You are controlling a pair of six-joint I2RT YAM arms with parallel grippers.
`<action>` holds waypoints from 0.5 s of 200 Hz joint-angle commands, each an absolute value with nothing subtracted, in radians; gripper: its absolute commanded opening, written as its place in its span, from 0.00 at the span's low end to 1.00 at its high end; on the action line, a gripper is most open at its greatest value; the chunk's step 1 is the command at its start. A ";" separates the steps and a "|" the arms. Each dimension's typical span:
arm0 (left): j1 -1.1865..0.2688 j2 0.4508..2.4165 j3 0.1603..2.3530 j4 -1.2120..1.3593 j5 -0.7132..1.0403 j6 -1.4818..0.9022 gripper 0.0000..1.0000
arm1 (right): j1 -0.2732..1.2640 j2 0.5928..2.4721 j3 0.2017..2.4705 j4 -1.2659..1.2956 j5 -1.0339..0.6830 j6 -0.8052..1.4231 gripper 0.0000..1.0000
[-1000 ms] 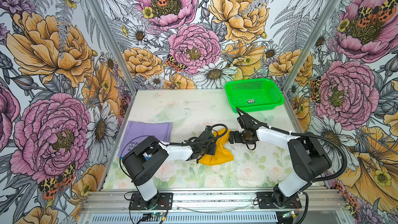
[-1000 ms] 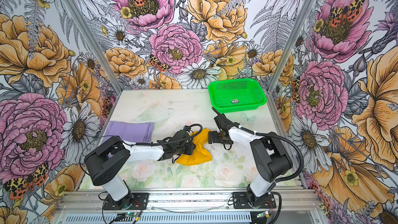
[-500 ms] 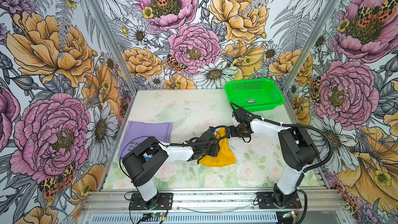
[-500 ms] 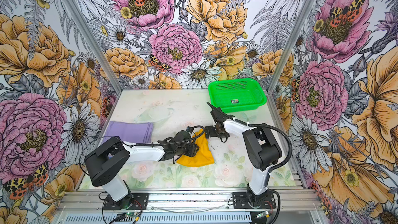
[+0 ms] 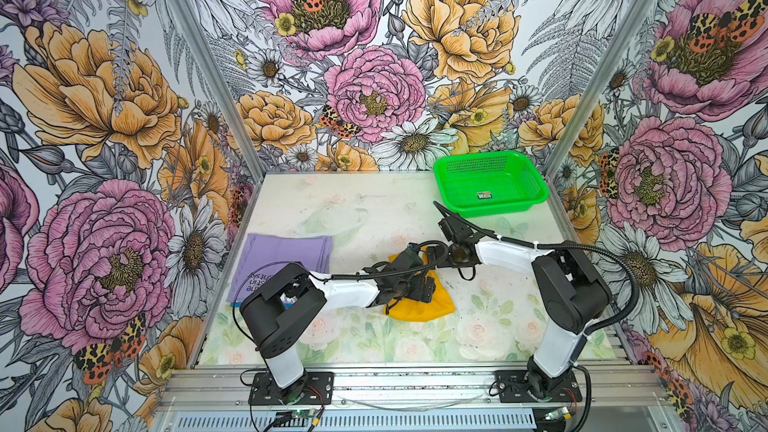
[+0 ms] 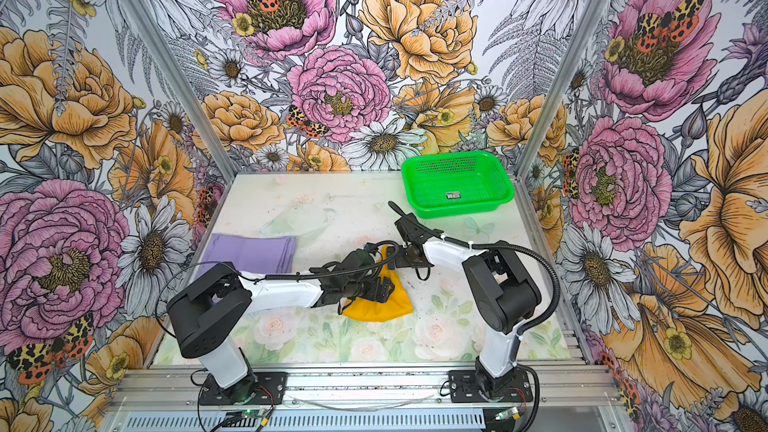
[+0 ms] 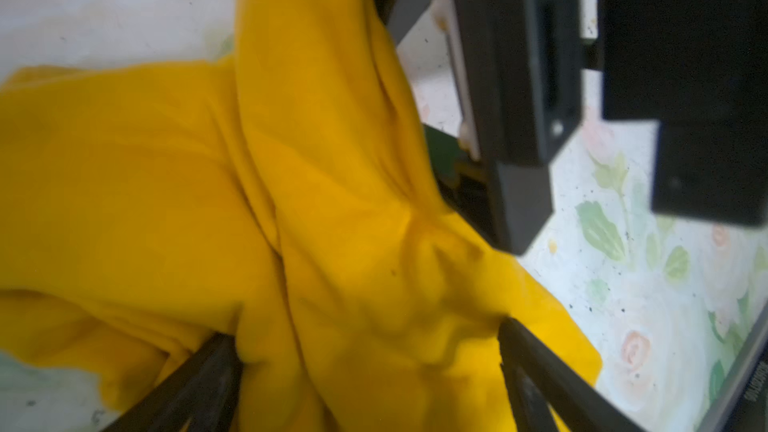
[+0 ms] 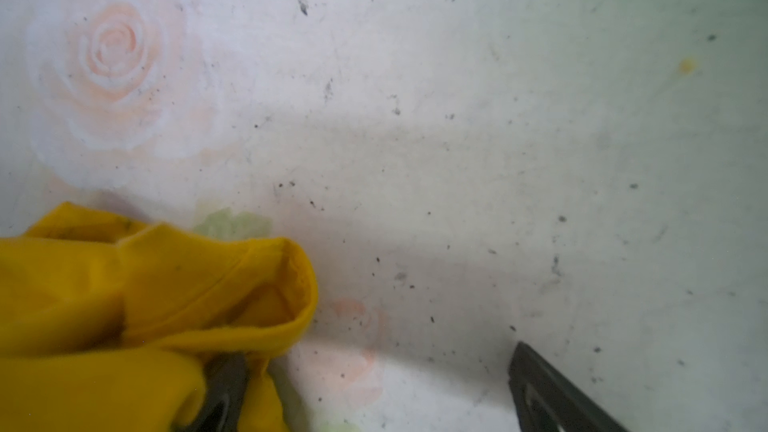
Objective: Fold and stack the t-shirts
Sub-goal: 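Carry the yellow bundle toward the lavender stack with left gripper while right withdraws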
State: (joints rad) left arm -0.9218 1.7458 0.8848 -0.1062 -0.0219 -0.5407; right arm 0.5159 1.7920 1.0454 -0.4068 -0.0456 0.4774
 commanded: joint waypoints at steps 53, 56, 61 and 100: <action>-0.990 2.026 0.917 -0.494 -0.117 -0.675 0.71 | 0.540 1.767 0.888 -0.442 -0.158 0.567 0.99; -0.994 2.031 0.922 -0.500 -0.123 -0.677 0.70 | 0.541 1.764 0.883 -0.440 -0.158 0.569 0.99; -1.003 2.042 0.929 -0.511 -0.131 -0.681 0.69 | 0.540 1.758 0.877 -0.437 -0.158 0.572 0.99; -1.054 2.103 0.976 -0.555 -0.162 -0.698 0.46 | 0.497 1.707 0.855 -0.437 -0.159 0.577 0.99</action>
State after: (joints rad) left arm -1.0260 1.8820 1.0611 -0.3588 -0.3336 -0.6304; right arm 0.5198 1.7012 0.9173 -0.3000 -0.0776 0.5350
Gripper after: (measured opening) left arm 0.517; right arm 0.995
